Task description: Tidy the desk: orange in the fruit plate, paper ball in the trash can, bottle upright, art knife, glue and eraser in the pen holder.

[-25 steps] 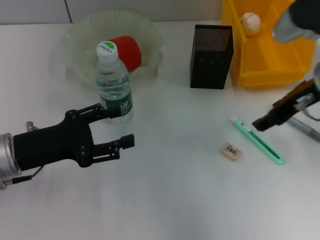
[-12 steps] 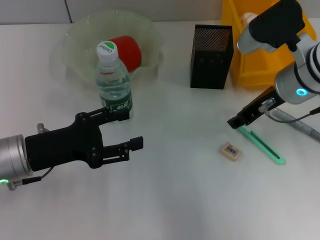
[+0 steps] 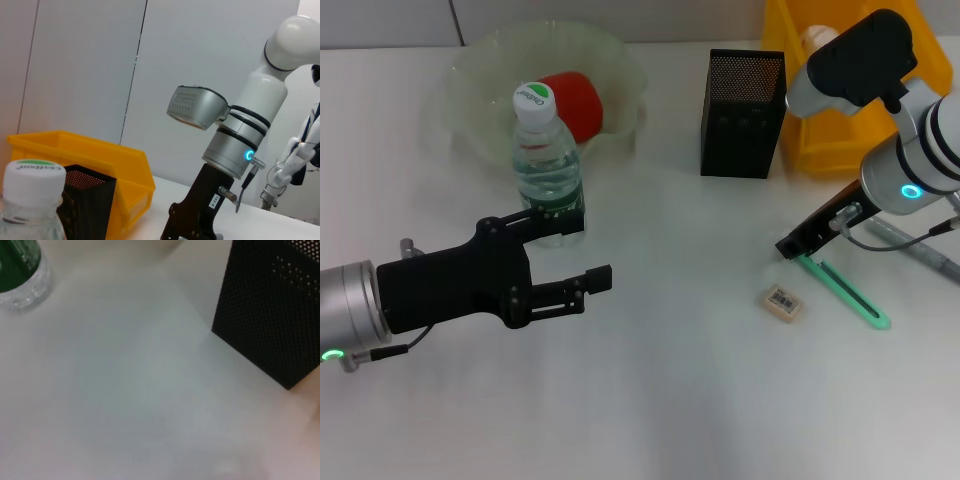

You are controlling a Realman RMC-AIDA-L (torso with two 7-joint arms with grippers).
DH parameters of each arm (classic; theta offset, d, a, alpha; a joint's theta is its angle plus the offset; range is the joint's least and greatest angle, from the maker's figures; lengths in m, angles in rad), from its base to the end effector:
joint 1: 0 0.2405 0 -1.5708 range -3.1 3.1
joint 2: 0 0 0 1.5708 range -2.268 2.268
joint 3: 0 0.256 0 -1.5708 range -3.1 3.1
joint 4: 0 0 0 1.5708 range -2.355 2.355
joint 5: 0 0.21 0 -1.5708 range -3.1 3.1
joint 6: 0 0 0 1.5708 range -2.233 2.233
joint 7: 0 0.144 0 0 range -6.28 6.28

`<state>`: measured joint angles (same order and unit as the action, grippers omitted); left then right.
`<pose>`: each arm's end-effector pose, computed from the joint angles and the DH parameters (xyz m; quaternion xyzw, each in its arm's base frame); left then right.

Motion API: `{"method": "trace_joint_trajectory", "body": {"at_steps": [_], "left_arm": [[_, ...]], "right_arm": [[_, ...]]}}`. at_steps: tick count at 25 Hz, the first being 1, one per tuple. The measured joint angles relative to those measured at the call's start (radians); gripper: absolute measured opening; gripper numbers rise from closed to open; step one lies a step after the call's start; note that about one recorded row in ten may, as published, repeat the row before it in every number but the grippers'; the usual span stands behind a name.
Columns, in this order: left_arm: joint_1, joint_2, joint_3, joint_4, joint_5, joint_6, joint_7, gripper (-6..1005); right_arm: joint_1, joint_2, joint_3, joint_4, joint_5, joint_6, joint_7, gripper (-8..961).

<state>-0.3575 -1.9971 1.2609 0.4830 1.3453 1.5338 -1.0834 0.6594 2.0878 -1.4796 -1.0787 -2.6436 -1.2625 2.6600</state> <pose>-0.2739 0.2786 -0.0240 -0.9223 -0.1646 -0.3298 0.1161 0.2063 0.3775 -0.0413 -0.8896 0.3584 -0.1797 0.2188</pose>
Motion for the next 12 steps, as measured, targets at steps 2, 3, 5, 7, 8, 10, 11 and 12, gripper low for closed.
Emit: {"method": "trace_joint_trajectory", "body": {"at_steps": [2, 3, 5, 7, 8, 10, 11, 12], "left_arm": [[0.0, 0.0, 0.0, 0.0, 0.0, 0.0, 0.0, 797], [0.0, 0.0, 0.0, 0.0, 0.0, 0.0, 0.0, 797], [0.0, 0.0, 0.0, 0.0, 0.0, -0.002, 0.002, 797], [0.0, 0.0, 0.0, 0.0, 0.0, -0.003, 0.002, 797], [0.0, 0.0, 0.0, 0.0, 0.0, -0.003, 0.002, 797], [0.0, 0.0, 0.0, 0.0, 0.0, -0.006, 0.003, 797], [0.001, 0.0, 0.0, 0.0, 0.0, -0.009, 0.004, 797], [0.001, 0.0, 0.0, 0.0, 0.0, -0.009, 0.004, 797]], "right_arm": [[0.001, 0.0, 0.0, 0.004, 0.007, 0.0, -0.002, 361], [0.001, 0.0, 0.0, 0.006, 0.013, 0.001, -0.003, 342], [0.001, 0.0, -0.001, 0.008, 0.019, 0.003, -0.004, 305], [0.003, 0.0, -0.001, 0.018, 0.021, 0.009, -0.005, 268], [0.003, 0.0, -0.001, 0.018, 0.021, 0.009, -0.005, 249], [0.005, 0.0, 0.001, 0.023, 0.022, 0.01, -0.005, 212], [0.007, -0.002, 0.005, 0.022, 0.027, 0.008, -0.006, 193], [0.007, -0.002, 0.005, 0.022, 0.027, 0.008, -0.006, 191]]}}
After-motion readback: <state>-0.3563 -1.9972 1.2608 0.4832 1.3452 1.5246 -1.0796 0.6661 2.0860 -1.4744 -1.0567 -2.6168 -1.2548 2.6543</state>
